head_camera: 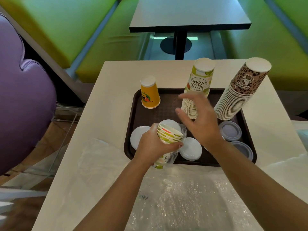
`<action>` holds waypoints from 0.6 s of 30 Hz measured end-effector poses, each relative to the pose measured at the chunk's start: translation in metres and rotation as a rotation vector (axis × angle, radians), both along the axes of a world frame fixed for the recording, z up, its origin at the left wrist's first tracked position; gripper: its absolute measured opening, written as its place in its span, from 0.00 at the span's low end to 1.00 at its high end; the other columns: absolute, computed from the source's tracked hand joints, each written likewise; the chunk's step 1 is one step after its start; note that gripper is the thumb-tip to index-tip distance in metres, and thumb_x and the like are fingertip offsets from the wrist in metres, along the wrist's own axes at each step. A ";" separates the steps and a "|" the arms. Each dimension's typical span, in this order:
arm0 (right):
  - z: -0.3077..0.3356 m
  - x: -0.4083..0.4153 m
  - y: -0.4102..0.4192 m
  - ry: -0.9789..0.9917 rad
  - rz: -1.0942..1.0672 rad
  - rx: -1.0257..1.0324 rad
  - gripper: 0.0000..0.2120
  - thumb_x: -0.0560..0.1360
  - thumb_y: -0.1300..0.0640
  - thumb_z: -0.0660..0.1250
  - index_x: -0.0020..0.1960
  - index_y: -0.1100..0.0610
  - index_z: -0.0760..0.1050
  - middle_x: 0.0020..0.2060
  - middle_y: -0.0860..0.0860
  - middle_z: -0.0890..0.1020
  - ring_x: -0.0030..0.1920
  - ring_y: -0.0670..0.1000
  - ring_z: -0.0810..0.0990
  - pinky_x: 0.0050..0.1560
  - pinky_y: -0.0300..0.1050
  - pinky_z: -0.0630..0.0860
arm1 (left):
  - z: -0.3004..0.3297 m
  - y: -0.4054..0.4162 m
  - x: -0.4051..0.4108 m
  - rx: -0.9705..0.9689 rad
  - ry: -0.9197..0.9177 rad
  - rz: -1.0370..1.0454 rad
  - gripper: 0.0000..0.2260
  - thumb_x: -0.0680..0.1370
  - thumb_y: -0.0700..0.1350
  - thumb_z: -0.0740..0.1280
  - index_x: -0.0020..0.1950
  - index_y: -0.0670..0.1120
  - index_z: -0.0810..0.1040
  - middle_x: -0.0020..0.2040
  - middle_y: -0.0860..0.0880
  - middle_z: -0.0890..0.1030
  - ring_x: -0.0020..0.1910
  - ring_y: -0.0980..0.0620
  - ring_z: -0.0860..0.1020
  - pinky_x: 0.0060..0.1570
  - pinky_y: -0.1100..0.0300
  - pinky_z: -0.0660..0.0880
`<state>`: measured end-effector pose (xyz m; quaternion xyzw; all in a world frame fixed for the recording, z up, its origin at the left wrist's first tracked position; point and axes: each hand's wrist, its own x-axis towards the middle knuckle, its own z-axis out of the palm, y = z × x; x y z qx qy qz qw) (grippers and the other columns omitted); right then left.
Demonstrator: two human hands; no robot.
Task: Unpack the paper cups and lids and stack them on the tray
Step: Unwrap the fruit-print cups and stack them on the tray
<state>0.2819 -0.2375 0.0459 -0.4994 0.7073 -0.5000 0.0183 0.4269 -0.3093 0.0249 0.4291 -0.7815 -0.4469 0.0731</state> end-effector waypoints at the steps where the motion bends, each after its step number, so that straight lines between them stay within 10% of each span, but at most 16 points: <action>1: 0.001 0.004 0.002 -0.026 0.117 0.101 0.20 0.74 0.46 0.66 0.62 0.55 0.73 0.58 0.51 0.75 0.59 0.43 0.71 0.59 0.27 0.64 | 0.001 0.000 0.000 -0.008 0.001 -0.007 0.28 0.63 0.58 0.78 0.57 0.53 0.71 0.46 0.58 0.79 0.44 0.60 0.78 0.37 0.72 0.70; 6: -0.003 0.009 0.010 -0.216 0.410 0.535 0.23 0.75 0.46 0.65 0.69 0.47 0.67 0.62 0.44 0.73 0.60 0.39 0.71 0.57 0.34 0.71 | 0.007 0.001 -0.002 -0.111 -0.027 -0.095 0.30 0.65 0.56 0.77 0.63 0.50 0.72 0.46 0.59 0.75 0.42 0.61 0.74 0.36 0.77 0.66; 18: -0.007 0.004 0.022 -0.521 0.361 0.699 0.32 0.66 0.37 0.63 0.68 0.45 0.68 0.59 0.45 0.77 0.57 0.44 0.77 0.54 0.37 0.76 | 0.008 0.006 -0.001 -0.061 -0.042 -0.098 0.32 0.63 0.60 0.77 0.62 0.51 0.70 0.50 0.57 0.76 0.47 0.59 0.75 0.39 0.72 0.69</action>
